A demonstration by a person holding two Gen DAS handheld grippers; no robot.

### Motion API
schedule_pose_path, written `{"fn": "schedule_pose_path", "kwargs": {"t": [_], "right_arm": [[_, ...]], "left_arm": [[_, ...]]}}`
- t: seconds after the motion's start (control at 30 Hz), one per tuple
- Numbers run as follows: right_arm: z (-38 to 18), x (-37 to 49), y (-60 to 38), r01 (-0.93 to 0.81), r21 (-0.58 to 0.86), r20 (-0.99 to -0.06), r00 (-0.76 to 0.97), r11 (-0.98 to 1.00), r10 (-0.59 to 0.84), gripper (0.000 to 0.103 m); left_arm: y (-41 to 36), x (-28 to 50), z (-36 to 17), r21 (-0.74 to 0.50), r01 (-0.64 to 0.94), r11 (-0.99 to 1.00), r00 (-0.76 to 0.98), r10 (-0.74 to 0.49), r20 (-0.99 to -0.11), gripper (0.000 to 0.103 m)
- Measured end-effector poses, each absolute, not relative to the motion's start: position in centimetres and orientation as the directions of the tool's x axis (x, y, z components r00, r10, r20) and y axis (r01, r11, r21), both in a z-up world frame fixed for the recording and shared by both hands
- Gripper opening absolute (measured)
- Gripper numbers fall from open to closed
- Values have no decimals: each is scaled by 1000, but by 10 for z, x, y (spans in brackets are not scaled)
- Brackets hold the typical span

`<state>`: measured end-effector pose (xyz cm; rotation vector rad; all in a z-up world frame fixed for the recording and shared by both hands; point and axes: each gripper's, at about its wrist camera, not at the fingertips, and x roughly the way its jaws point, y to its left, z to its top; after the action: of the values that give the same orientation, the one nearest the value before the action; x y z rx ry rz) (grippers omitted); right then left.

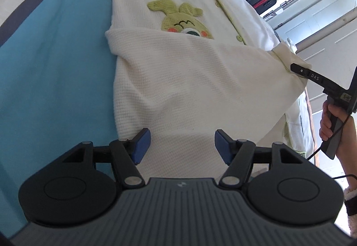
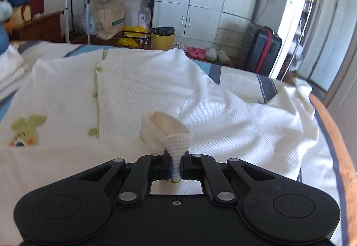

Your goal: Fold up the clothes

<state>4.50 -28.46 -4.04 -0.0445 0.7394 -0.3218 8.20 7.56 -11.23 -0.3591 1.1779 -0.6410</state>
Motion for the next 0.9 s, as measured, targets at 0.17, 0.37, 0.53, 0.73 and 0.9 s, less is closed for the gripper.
{"fn": "schedule_pose_path", "kwargs": {"t": [0.17, 0.37, 0.53, 0.73, 0.9], "right_arm": [[-48, 45, -297, 279, -268, -624, 679, 922, -386, 18], [-45, 25, -295, 293, -290, -637, 651, 911, -412, 33], [-29, -7, -266, 68, 125, -704, 709, 990, 40, 37], [-42, -25, -166, -433, 300, -738, 459, 850, 495, 38], [-63, -44, -133, -503, 219, -791, 411, 836, 454, 38]], "left_arm": [[116, 82, -96, -534, 157, 831, 402, -548, -734, 63], [141, 100, -107, -562, 119, 818, 450, -549, -704, 63], [111, 129, -127, -545, 177, 819, 466, -558, -687, 63], [90, 136, -120, -473, 230, 850, 544, -516, -662, 7], [103, 122, -100, -367, 115, 923, 671, -345, -656, 13]]}}
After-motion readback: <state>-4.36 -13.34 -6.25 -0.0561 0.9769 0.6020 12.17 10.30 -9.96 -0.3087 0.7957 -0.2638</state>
